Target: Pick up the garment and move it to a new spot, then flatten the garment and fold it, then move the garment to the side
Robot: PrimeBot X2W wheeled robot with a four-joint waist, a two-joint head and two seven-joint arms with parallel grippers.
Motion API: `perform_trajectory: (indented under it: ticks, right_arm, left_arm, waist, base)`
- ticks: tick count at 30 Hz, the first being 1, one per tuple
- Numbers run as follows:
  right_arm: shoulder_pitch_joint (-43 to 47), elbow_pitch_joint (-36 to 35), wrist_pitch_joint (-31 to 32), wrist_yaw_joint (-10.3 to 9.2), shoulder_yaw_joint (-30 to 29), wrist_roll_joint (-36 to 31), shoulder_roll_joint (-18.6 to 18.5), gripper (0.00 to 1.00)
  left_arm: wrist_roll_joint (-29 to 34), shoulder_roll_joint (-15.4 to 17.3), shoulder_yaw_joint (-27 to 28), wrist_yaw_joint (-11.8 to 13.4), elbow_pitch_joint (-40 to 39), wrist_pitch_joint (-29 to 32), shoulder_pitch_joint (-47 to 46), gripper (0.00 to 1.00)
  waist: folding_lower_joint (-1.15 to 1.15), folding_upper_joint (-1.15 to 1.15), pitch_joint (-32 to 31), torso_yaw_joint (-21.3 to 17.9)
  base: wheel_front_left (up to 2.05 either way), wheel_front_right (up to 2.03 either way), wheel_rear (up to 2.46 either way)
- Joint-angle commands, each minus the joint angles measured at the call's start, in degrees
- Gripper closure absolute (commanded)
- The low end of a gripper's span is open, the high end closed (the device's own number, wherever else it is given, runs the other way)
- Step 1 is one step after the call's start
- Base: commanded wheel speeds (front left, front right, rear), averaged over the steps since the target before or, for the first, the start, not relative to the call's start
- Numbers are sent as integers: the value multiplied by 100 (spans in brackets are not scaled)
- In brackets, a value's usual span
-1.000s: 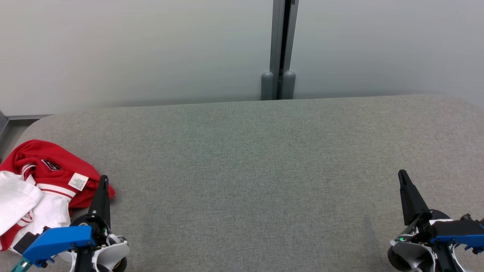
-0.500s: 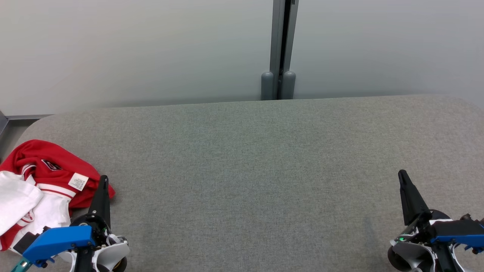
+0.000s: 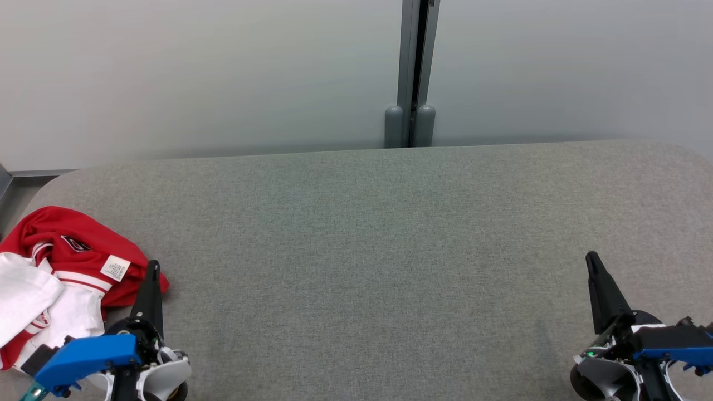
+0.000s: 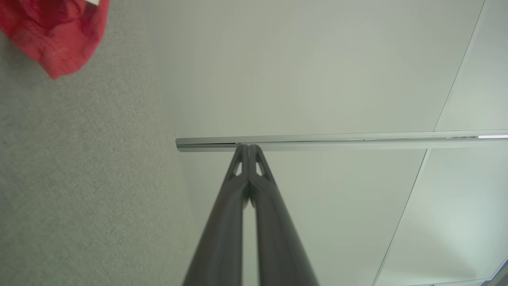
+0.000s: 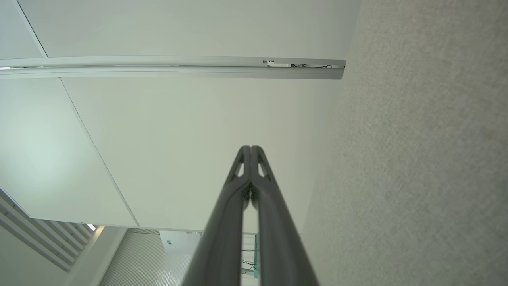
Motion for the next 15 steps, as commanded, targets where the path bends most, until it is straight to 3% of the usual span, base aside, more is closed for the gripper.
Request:
perform_trajectory:
  ticks: [1,7,15]
  right_arm:
    - [4,28,-4,0,1,0,5,0]
    - [84,124,-61,-2,6,-49,4,0]
    - [79,89,-302,-1,106,-454,-174,0]
  left_arm:
    - [2,-1,-2,0,26,-6,13,0]
    - [85,-21,-59,0,192,-104,141,0]
    - [896,-17,-88,1,202,-305,48,0]
  waist:
    - [0,0,0,0]
    - [0,0,5,-3]
    - [0,0,36,-8]
  base:
    - [0,0,0]
    - [0,0,0]
    - [0,0,0]
